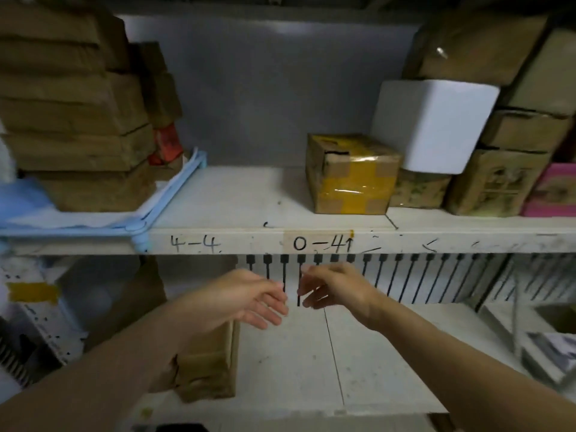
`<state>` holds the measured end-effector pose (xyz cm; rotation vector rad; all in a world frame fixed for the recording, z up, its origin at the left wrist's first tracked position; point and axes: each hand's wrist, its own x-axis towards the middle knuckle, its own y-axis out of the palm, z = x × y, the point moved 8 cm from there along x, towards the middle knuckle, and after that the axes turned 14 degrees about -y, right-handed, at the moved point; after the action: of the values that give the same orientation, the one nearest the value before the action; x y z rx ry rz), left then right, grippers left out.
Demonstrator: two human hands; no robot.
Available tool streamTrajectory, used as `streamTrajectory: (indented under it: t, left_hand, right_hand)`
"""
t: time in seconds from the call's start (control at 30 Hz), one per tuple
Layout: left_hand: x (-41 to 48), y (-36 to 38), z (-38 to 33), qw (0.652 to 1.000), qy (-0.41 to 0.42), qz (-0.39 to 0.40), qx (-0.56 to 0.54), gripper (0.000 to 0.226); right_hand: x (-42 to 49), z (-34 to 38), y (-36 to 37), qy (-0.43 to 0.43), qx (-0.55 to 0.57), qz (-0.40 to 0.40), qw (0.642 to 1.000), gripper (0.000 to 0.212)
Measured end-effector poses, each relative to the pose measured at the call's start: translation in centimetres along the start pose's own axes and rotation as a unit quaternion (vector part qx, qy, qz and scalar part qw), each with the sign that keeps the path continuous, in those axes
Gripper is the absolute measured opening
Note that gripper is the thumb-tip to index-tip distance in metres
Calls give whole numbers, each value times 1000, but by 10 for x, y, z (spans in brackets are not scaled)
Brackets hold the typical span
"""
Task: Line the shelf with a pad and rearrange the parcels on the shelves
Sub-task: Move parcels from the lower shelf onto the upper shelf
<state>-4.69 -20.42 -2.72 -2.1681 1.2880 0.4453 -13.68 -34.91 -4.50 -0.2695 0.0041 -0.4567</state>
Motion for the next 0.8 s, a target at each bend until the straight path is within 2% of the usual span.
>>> streamTrajectory:
  t: [0.1, 0.2, 0.37, 0.53, 0.67, 0.73, 0.8]
  left_hand:
    - [-31, -8, -61, 996, 74, -41, 13, 30]
    - [-38, -28, -105, 988, 116, -89, -54, 27]
    - [-14, -47, -139, 975, 101, -94, -172, 28]
    - [20, -39, -166, 981, 53, -49, -180, 73]
    - [40, -39, -196, 979, 56, -40, -193, 81]
    - [49, -41, -214, 976, 75, -45, -200, 77]
    - [54, -47, -236, 968, 110, -70, -213, 62]
  right_hand:
    - [-17, 37, -45, -32, -4, -56, 998, 34]
    - [-24, 62, -88, -49, -4, -141, 989, 29]
    - [-23, 84, -140, -70, 17, -257, 964, 20]
    - [-11, 97, -172, -84, 14, -324, 942, 21]
    - [1, 113, -192, -95, -3, -364, 926, 24]
    - [4, 127, -201, -105, -18, -386, 916, 22]
    - [6, 144, -212, -117, -48, -416, 901, 22]
